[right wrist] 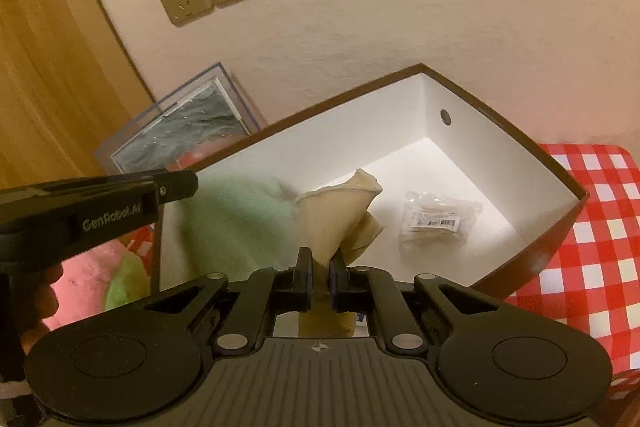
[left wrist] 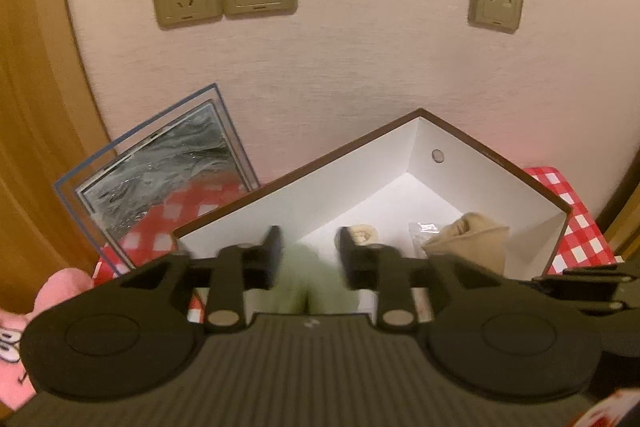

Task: Organize soft objects
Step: 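Carry the green towel and beige sock over the brown box, then open both grippers to release the towel and sock into the box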

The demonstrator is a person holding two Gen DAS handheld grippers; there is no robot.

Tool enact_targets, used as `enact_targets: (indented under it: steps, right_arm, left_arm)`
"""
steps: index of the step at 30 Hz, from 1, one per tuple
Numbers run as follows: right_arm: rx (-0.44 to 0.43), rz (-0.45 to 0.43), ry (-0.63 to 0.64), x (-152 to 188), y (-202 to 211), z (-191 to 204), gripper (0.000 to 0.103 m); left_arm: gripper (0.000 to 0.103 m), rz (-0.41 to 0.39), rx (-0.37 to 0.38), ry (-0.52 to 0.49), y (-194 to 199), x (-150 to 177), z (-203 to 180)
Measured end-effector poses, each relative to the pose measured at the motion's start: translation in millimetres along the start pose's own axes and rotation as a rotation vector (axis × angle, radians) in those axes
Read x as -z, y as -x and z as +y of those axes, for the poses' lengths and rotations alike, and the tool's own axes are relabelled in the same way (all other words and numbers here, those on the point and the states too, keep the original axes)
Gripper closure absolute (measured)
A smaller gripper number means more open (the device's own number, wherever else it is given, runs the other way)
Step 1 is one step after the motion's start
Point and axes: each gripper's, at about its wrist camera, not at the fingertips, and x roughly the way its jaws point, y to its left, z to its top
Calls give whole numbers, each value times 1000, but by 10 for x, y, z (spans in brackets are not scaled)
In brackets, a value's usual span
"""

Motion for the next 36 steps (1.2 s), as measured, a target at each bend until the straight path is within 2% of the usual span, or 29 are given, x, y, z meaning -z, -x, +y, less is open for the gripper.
enact_targets:
  steps: [4,11,13,14,16,17,24,36]
  right_arm:
    - [5,-4,-5,-44,-34,-20,95]
    - [-18,-30,1,-118,-69,24,94]
    - [-22,-48,3,-132,-84,48,84]
    - [-28,-60,4,-139,-82,52,71]
    - [-34,-80,0,-153,-66,52,52]
    - [-32,-90,1,-159,-47,55,50]
    - [-23,-104,48,-58,203,146,50]
    - [-48,-144,194,590,1047,362,50]
  left_arm:
    - [63,12,-21,-27,-18,-1,18]
    - [62,70,-46,3,-65,72,165]
    - [60,78,-47,19,-43,95,215]
    - [57,78,-48,26,-23,110,236]
    - [55,79,-49,36,26,140,261]
    - [54,78,-50,40,55,153,269]
    - [52,85,-27,72,323,278,249]
    - [50,90,-36,51,1118,661,44]
